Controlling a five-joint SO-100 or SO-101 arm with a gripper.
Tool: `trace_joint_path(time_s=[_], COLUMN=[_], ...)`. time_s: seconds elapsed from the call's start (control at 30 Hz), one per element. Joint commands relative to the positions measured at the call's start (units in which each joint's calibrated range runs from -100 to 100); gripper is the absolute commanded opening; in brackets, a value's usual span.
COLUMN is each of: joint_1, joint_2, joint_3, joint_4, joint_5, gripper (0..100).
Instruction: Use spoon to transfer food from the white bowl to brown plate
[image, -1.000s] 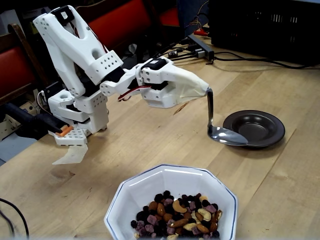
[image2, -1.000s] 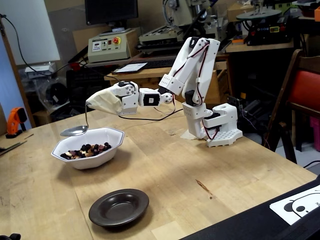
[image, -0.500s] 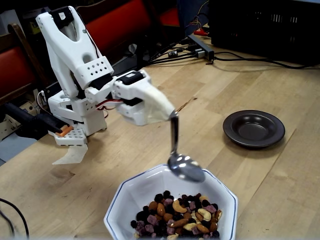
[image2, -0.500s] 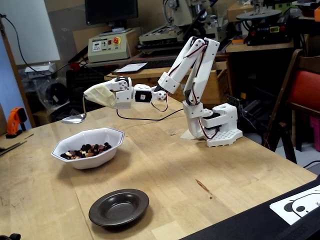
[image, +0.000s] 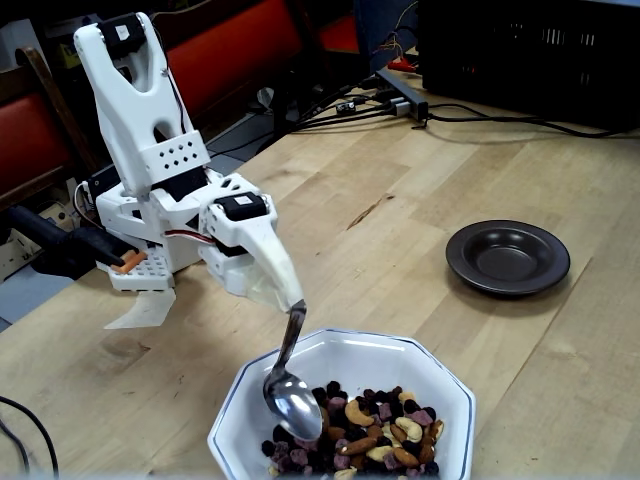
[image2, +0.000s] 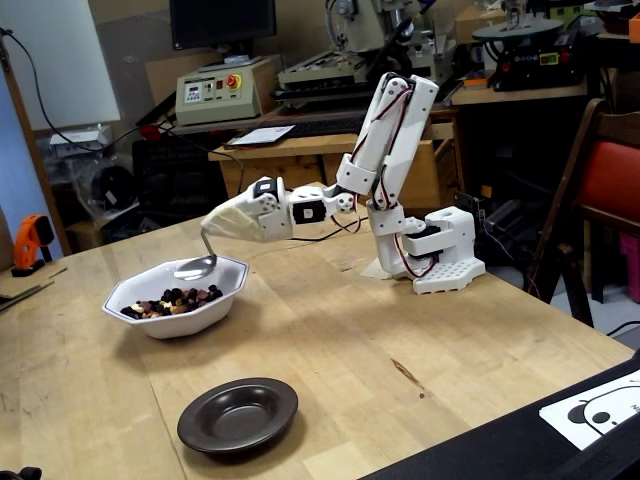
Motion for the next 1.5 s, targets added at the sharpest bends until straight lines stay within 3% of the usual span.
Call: trace_joint_path(time_s=[0.0, 0.33, 0.7, 1.23, 1.47], joint_1=[1.03, 1.03, 0.95, 1.55, 1.10], joint_2=[-0.32, -0.23, 3.11, 14.06, 13.98], joint_3=[-0.37, -1.52, -2.05, -14.88, -14.88], joint_4=[-1.41, -0.77, -0.69, -1.41, -1.41], joint_5=[0.15, 5.91, 5.96, 6.20, 12.21], gripper=[3, 3, 3, 3, 3])
